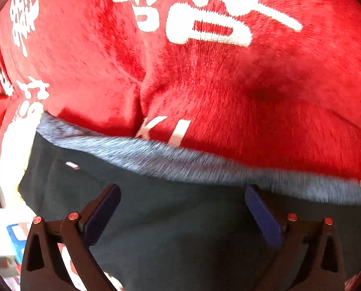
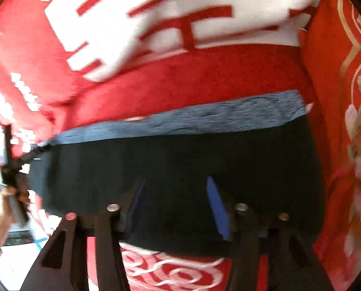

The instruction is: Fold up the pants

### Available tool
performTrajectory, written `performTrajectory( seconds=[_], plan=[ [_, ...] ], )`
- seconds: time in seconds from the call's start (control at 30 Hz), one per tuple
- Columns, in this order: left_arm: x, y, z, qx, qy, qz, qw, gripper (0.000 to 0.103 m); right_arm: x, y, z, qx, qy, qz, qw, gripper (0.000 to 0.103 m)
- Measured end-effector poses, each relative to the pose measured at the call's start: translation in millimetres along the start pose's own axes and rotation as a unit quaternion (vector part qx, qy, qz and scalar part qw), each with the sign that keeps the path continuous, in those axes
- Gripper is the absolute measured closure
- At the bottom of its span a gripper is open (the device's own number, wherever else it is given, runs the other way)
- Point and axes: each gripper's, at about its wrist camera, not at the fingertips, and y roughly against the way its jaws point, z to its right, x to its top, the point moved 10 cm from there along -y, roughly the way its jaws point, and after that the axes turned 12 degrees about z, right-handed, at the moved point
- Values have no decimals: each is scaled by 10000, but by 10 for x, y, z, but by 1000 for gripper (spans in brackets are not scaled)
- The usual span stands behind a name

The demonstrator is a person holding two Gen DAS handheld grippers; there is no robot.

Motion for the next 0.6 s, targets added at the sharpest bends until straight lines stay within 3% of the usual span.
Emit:
performTrajectory(
  seconds=[0.13, 0.27, 0.4, 0.6],
  plan=[
    [-166, 186, -259, 39, -180, -4, 9998, 0, -286, 105, -536, 843, -250, -201, 9959, 47],
    [-305, 181, -595, 132, -140, -66, 9998, 0, -753, -58, -1279, 1623, -451, -536, 9843, 47],
    [-320, 36, -951, 198, -207, -35, 9996, 0, -1129, -472, -2040, 2031, -603, -774, 9742, 47],
    [-375, -202, -1367, 124, -205, -35, 9997, 0, -1397, -968, -2895, 2417, -986, -708, 9627, 47]
  ],
)
